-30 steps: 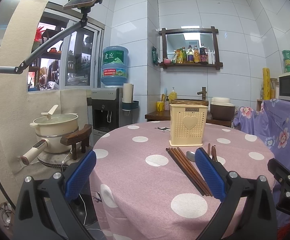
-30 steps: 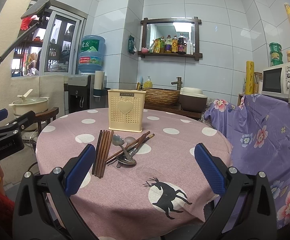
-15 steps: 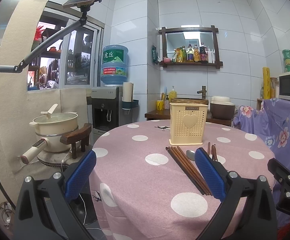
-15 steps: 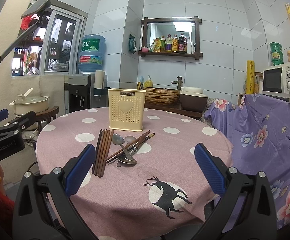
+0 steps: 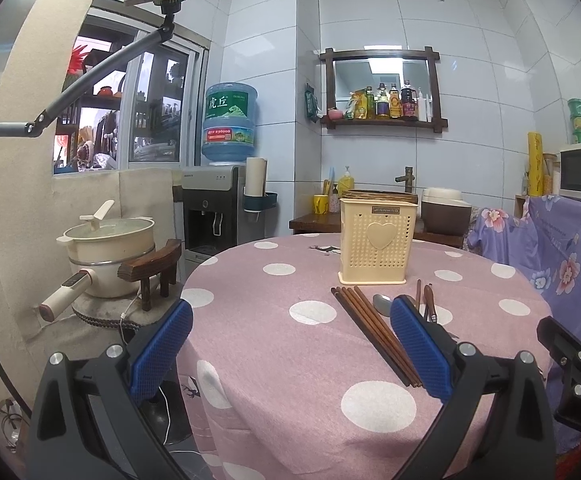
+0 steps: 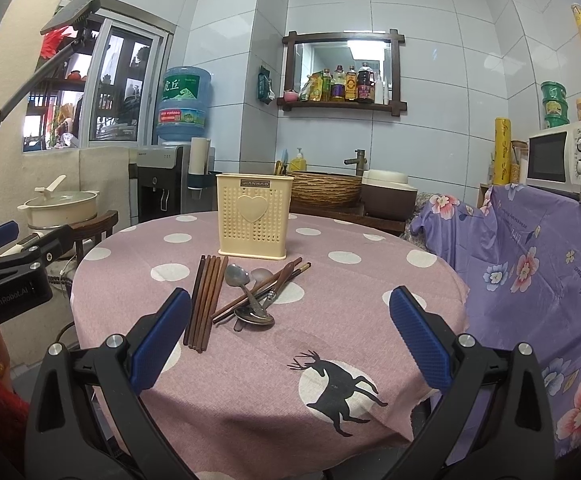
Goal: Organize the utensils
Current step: 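Move left tool toward the black chopstick while right tool approaches the wooden-handled spoon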
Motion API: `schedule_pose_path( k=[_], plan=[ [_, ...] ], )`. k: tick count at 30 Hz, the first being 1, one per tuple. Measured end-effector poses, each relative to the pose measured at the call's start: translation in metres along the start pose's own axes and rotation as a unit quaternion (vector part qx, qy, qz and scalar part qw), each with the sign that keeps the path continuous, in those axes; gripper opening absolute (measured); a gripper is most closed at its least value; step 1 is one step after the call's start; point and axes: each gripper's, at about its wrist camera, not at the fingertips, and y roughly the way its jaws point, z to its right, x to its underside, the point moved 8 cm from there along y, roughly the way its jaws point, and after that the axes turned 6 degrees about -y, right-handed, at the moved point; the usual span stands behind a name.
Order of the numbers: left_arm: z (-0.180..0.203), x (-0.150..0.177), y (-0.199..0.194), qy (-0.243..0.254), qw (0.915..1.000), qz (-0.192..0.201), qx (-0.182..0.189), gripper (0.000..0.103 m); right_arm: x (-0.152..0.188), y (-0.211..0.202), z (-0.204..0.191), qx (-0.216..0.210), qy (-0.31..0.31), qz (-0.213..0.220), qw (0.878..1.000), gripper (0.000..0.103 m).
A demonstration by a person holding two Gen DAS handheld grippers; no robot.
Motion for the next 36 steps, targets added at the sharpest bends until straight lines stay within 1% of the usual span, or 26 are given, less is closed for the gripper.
schedule_pose_path(
  k=[2,5,8,11,13,15,17,18,21,23,26,27,28,29,31,33,34,36],
  plan=[
    [-0.001,0.001,0.002,-0.008,1.0,-0.001,0.002,0.098,0.0,0.003,0.0,-0.002,0.001,-0.003,1.0,0.098],
    [0.001,0.004,0.007,-0.016,0.9997,-0.012,0.012,0.098,0.001,0.007,0.001,-0.003,0.0,-0.006,1.0,0.098],
    [0.005,0.007,0.015,-0.004,0.9995,-0.025,0.018,0.098,0.001,0.016,0.002,-0.001,-0.003,-0.013,1.0,0.098],
    [0.007,0.01,0.028,0.002,0.9987,-0.047,0.022,0.098,0.001,0.03,0.006,0.006,-0.005,-0.027,1.0,0.098],
    [0.01,0.011,0.038,0.006,0.9973,-0.066,0.033,0.098,0.0,0.044,0.01,0.005,-0.007,-0.041,0.999,0.098],
    [0.013,0.01,0.047,0.02,0.9967,-0.074,0.026,0.098,-0.002,0.058,0.016,0.013,-0.01,-0.056,0.998,0.098],
    [0.019,0.008,0.057,0.042,0.9952,-0.082,0.033,0.098,-0.002,0.077,0.022,0.003,-0.003,-0.08,0.997,0.098],
    [0.023,0.008,0.065,0.058,0.9934,-0.094,0.033,0.098,-0.001,0.086,0.025,-0.003,0.002,-0.093,0.996,0.098],
    [0.03,0.01,0.088,0.081,0.9888,-0.121,0.034,0.098,0.001,0.114,0.035,-0.009,0.022,-0.131,0.991,0.098],
    [0.032,0.011,0.103,0.086,0.9862,-0.137,0.036,0.098,0.002,0.132,0.04,-0.024,0.039,-0.153,0.987,0.098],
    [0.03,0.01,0.13,0.084,0.9816,-0.17,0.023,0.098,0.005,0.162,0.046,-0.044,0.078,-0.195,0.977,0.098],
    [0.029,0.009,0.139,0.081,0.9796,-0.182,0.021,0.098,0.004,0.168,0.045,-0.05,0.086,-0.199,0.975,0.098],
    [0.028,0.009,0.148,0.077,0.9772,-0.197,0.018,0.098,0.003,0.176,0.044,-0.05,0.088,-0.202,0.974,0.095],
    [0.027,0.011,0.155,0.074,0.9751,-0.208,0.017,0.098,0.002,0.182,0.042,-0.049,0.085,-0.204,0.974,0.089],
    [0.028,0.018,0.172,0.073,0.9663,-0.246,0.019,0.092,0.0,0.196,0.037,-0.05,0.075,-0.215,0.972,0.081],
    [0.03,0.027,0.185,0.061,0.9567,-0.283,0.024,0.082,-0.001,0.208,0.03,-0.064,0.08,-0.228,0.968,0.075],
    [0.03,0.03,0.189,0.054,0.953,-0.297,0.029,0.08,0.0,0.214,0.026,-0.07,0.083,-0.234,0.966,0.072],
    [0.035,0.035,0.195,0.046,0.9477,-0.314,0.037,0.072,0.004,0.226,0.022,-0.069,0.087,-0.251,0.962,0.066]
  ],
)
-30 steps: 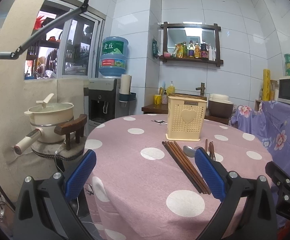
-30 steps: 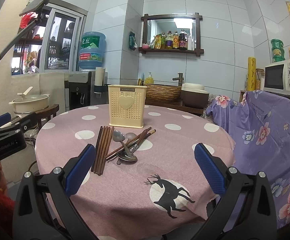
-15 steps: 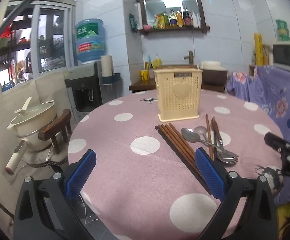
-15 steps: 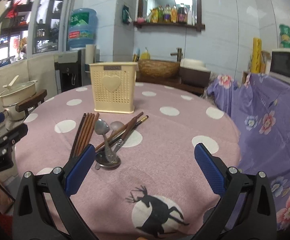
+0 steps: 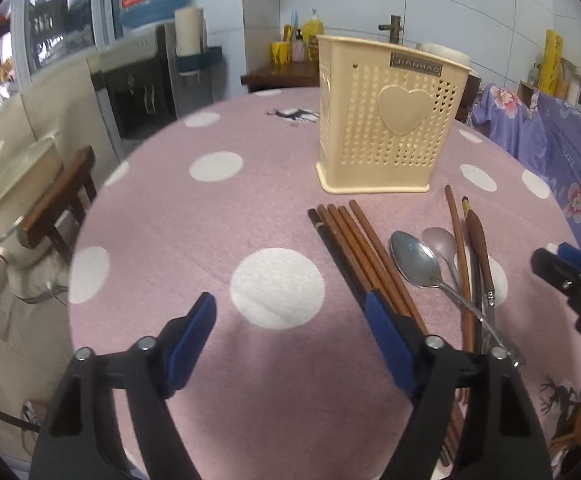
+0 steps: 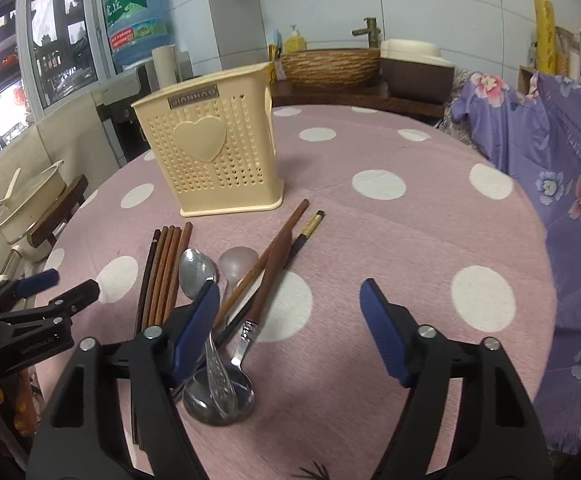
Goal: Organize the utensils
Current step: 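Move left tool toward the black chopstick while right tool approaches the wooden-handled spoon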
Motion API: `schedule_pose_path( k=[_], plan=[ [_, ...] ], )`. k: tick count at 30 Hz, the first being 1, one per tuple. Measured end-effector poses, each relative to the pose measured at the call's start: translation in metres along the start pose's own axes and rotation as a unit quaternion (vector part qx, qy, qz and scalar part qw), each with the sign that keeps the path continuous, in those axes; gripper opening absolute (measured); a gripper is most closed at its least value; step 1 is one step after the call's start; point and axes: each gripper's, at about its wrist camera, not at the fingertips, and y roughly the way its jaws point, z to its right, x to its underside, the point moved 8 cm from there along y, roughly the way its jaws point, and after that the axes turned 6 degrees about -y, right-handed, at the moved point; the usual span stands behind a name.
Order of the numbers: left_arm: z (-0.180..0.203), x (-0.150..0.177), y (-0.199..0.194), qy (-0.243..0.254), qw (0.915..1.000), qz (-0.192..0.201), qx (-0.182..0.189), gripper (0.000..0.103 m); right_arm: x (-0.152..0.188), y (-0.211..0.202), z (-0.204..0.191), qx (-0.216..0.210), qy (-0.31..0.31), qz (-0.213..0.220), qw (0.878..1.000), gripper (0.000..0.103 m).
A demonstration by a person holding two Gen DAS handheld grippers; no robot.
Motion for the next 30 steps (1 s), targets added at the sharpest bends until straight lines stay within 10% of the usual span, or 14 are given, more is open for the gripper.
schedule_pose_path(
  k=[30],
  plan=[
    [0.006,-0.001,0.043,-0.022,0.9976,-0.051,-0.041,0.065,-0.007,0.03,0.002,0.015,0.017,-0.026,0.999,0.063]
  ],
)
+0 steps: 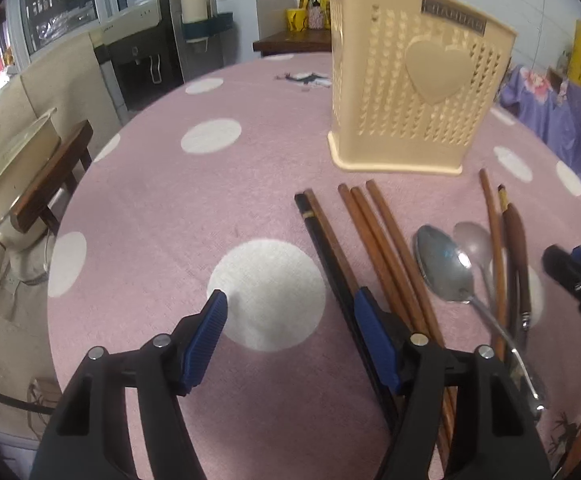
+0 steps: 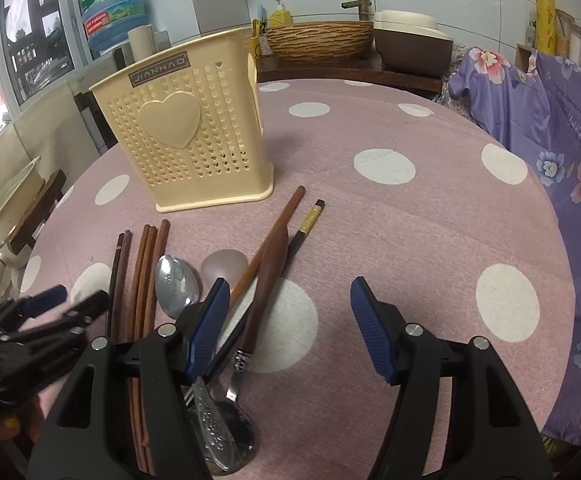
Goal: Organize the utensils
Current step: 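Move left tool toward the black chopstick while right tool approaches the wooden-handled spoon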
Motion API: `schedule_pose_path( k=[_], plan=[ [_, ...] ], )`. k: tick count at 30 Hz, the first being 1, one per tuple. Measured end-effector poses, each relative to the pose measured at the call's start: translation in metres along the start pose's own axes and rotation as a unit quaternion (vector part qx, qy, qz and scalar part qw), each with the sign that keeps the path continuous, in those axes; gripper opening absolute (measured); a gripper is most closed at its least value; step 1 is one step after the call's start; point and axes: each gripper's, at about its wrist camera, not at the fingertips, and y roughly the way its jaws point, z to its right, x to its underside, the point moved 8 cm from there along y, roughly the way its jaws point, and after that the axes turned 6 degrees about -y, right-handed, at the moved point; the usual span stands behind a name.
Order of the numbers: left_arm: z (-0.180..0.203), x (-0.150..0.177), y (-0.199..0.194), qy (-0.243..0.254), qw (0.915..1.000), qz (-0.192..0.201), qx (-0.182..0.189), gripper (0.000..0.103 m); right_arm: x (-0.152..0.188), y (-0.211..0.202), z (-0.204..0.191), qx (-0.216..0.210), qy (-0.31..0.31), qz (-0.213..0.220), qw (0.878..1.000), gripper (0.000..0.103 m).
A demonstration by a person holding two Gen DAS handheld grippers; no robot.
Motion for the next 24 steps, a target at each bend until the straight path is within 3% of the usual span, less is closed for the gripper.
schedule_pose_path(
  k=[5,9,11,14,19,24],
  plan=[
    [-0.019,0.006,0.002,-0.023,0.9994,-0.014,-0.021,0.065,0.002,0.0,0.005,0.012,-0.002,0.001,1.0,0.063],
    [-0.016,0.001,-0.004,-0.053,0.9985,-0.011,0.007,0.065,0.001,0.003,0.007,0.014,0.001,-0.001,1.0,0.063],
    [-0.011,-0.003,-0.007,-0.046,0.999,-0.002,0.003,0.065,0.001,0.003,0.006,0.012,0.002,-0.001,1.0,0.063],
    [0.001,-0.001,0.001,-0.023,0.9995,-0.019,-0.002,0.066,0.001,0.003,0.006,0.014,0.002,0.0,1.0,0.063],
    [-0.012,0.005,0.0,-0.052,0.9985,-0.02,0.002,0.066,0.0,-0.001,0.008,0.02,-0.002,0.005,1.0,0.063],
    [-0.009,0.002,0.003,-0.049,0.9985,-0.023,-0.004,0.067,-0.001,0.004,0.004,0.018,-0.009,0.0,1.0,0.063]
  ],
)
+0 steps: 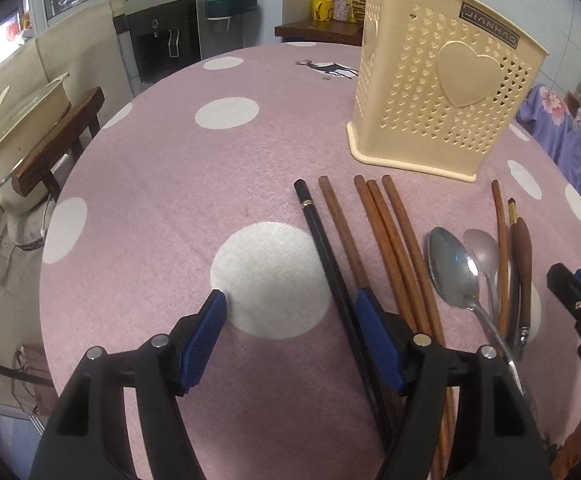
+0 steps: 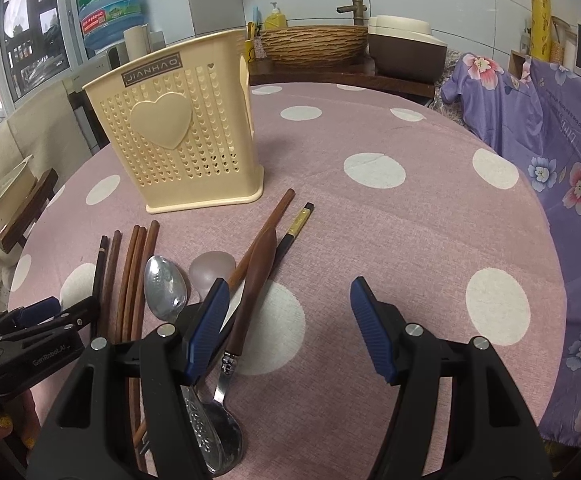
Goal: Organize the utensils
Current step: 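Move left tool toward the black chopstick while right tool approaches the wooden-handled spoon, then close left tool on the black chopstick while right tool closes on the wooden-handled spoon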
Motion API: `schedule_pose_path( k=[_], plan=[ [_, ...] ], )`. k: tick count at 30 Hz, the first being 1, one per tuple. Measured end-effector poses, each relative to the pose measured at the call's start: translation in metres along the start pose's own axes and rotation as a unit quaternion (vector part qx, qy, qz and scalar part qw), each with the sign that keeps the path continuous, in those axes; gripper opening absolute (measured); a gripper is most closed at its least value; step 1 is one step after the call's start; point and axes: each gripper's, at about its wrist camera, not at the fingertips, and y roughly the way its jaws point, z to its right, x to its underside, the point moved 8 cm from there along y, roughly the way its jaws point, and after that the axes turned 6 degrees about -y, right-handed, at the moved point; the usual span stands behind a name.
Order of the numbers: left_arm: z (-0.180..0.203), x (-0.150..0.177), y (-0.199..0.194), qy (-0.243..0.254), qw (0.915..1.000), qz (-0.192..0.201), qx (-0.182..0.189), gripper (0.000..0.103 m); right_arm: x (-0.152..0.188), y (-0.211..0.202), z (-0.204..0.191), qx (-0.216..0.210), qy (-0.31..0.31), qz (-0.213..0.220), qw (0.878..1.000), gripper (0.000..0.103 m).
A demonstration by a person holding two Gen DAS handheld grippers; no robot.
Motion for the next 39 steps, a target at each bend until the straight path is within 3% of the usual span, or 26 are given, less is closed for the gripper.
schedule_pose_path(
  k=[4,7,11,18,20,39],
  plan=[
    [0.004,-0.005,0.008,0.022,0.9995,0.007,-0.022,0.067,0.0,0.003,-0.001,0.007,-0.004,-0.005,1.0,0.063],
    [0.001,-0.013,0.012,0.014,0.9997,0.002,-0.019,0.064,-0.001,0.008,-0.006,0.0,-0.002,-0.012,1.0,0.063],
    [-0.005,-0.024,0.018,0.015,0.9996,0.003,-0.024,0.055,-0.004,0.021,-0.015,0.002,-0.008,-0.026,1.0,0.048],
    [0.0,-0.034,0.023,0.018,0.9994,-0.001,-0.03,0.034,-0.006,0.048,-0.011,0.001,0.022,-0.056,0.998,0.038],
    [0.005,-0.034,0.023,0.021,0.9994,0.001,-0.029,0.029,-0.008,0.053,-0.008,0.004,0.027,-0.059,0.998,0.027],
    [0.012,-0.02,0.014,0.017,0.9993,-0.003,-0.034,0.028,-0.011,0.052,-0.001,-0.008,0.04,-0.052,0.998,0.019]
  ],
)
